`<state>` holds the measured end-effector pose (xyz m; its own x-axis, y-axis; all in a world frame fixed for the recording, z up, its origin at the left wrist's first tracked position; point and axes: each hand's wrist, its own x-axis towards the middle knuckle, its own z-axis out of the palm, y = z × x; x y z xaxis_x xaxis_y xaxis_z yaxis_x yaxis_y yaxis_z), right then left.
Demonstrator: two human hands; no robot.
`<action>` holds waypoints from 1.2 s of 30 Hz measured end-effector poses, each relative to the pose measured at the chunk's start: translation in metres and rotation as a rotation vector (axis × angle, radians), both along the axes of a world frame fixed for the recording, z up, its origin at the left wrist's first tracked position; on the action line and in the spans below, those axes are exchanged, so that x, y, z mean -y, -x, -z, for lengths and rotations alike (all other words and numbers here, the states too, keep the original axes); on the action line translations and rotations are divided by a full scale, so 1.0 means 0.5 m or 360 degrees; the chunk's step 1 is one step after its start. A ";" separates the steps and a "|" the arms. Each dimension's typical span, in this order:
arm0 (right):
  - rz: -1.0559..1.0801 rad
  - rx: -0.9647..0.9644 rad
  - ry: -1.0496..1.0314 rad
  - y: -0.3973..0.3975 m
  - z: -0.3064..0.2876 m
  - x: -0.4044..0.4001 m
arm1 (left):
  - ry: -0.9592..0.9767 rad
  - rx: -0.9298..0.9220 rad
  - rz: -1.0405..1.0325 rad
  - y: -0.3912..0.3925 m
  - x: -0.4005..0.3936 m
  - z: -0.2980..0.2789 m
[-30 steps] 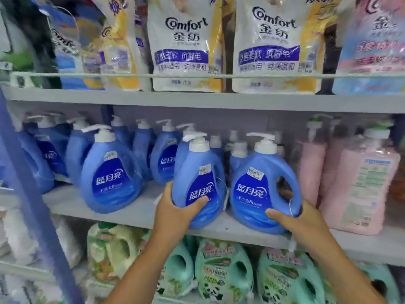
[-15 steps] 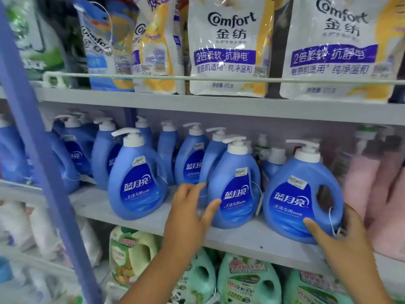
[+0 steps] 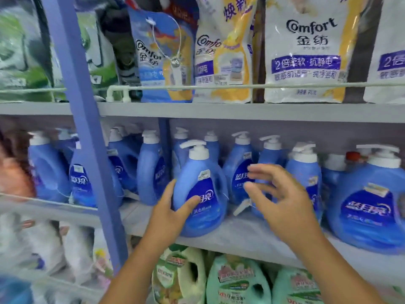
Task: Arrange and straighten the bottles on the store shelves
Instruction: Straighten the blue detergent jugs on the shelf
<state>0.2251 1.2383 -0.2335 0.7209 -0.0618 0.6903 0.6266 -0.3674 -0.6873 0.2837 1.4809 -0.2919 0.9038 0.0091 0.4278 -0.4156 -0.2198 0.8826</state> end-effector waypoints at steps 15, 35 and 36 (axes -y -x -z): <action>0.0805 -0.0361 0.0241 -0.121 -0.064 -0.137 | -0.0205 -0.0244 -0.0797 -0.198 -0.133 -0.040; 0.0958 -0.0239 0.0121 -0.107 -0.037 -0.107 | 0.0029 -0.0033 0.0534 -0.183 -0.020 -0.006; 0.0963 -0.0229 0.0103 -0.107 -0.033 -0.108 | 0.0022 0.0084 0.0386 -0.201 -0.020 -0.011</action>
